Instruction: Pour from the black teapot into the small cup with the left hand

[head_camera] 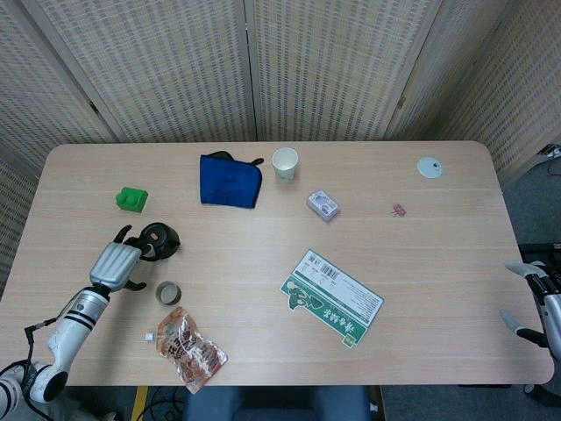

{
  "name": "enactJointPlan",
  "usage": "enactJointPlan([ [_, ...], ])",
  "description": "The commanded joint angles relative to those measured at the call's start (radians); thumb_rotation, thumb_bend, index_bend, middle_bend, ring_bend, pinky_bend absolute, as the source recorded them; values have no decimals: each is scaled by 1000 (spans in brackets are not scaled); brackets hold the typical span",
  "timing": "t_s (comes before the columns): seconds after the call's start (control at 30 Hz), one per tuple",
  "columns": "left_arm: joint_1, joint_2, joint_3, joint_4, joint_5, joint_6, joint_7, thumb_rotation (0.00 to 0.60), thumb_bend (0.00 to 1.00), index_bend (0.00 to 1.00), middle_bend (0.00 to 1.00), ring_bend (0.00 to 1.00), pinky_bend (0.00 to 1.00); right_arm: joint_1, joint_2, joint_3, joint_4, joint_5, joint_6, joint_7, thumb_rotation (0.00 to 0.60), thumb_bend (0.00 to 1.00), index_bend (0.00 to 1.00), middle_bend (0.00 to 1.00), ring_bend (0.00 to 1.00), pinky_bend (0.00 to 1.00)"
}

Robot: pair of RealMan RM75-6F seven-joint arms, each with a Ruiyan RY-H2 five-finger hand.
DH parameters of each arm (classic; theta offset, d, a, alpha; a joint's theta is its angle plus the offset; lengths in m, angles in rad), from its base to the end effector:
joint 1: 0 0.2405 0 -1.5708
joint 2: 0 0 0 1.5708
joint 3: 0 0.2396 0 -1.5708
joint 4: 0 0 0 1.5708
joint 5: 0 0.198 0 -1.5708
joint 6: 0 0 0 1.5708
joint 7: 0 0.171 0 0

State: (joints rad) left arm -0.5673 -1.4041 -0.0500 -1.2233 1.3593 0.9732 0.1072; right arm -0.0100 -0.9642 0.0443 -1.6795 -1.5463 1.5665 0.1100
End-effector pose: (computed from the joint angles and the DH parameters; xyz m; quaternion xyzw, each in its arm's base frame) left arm -0.2607 0.3456 0.0458 -0.7547 -0.3354 -0.2784 0.4903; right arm -0.2928 -0.1766 0.2109 0.5721 -0.3880 0.4006 0.6014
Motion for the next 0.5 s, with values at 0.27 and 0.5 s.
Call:
enactJointPlan([
  [0.27,0,-9,2,10,0,-5,-2,600,109,409,365,273,0,1,1,1,-3,2,-3,-3,600,186,258,286,202,185],
  [0.5,0,-15,4,16,7,-4,-4,600,108,414,374,281,0,3,1,3,-4,5,-6,-5,600,186,258,286,202,185],
])
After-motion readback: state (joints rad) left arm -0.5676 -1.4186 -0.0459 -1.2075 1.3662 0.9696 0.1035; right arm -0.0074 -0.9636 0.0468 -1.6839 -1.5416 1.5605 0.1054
